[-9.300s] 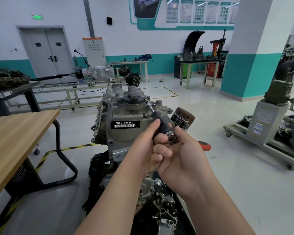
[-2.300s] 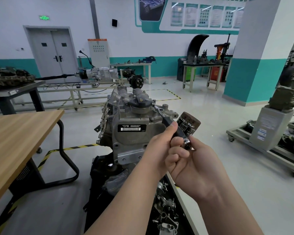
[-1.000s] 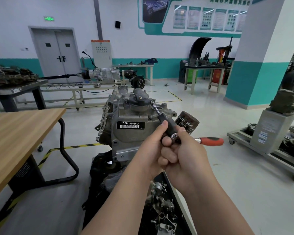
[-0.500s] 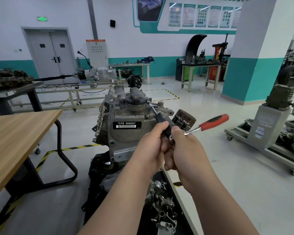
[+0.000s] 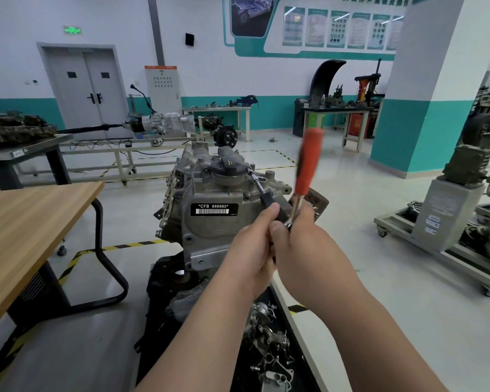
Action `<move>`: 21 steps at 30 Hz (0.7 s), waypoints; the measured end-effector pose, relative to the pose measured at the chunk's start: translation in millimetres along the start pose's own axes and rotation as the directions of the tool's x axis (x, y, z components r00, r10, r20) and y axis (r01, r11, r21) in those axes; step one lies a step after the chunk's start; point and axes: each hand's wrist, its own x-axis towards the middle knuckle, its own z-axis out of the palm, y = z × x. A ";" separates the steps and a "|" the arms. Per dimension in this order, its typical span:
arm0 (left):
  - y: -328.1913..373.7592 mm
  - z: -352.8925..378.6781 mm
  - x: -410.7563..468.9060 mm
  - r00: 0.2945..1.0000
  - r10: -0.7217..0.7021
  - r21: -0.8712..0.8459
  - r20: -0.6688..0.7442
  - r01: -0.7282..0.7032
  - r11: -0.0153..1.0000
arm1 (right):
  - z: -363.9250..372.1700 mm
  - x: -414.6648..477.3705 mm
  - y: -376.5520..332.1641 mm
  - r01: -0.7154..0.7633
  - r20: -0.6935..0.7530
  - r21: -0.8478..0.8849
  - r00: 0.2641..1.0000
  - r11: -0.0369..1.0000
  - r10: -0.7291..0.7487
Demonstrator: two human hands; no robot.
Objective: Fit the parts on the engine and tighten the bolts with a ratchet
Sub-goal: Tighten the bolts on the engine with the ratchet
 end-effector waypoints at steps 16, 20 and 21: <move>-5.8 -11.5 -0.5 0.992 -0.076 -0.035 0.098 0.079 0.996 | 14.3 -7.7 -9.4 -0.415 0.504 0.845 0.829 -0.338 0.241; -3.5 -13.7 -0.8 0.994 -0.075 -0.023 0.078 0.077 0.997 | 13.5 -8.7 -12.9 -0.425 0.532 0.817 0.816 -0.389 0.226; -3.1 -13.3 -0.2 0.995 -0.078 -0.024 0.065 0.079 0.997 | 12.1 -9.0 -13.4 -0.430 0.543 0.807 0.811 -0.404 0.220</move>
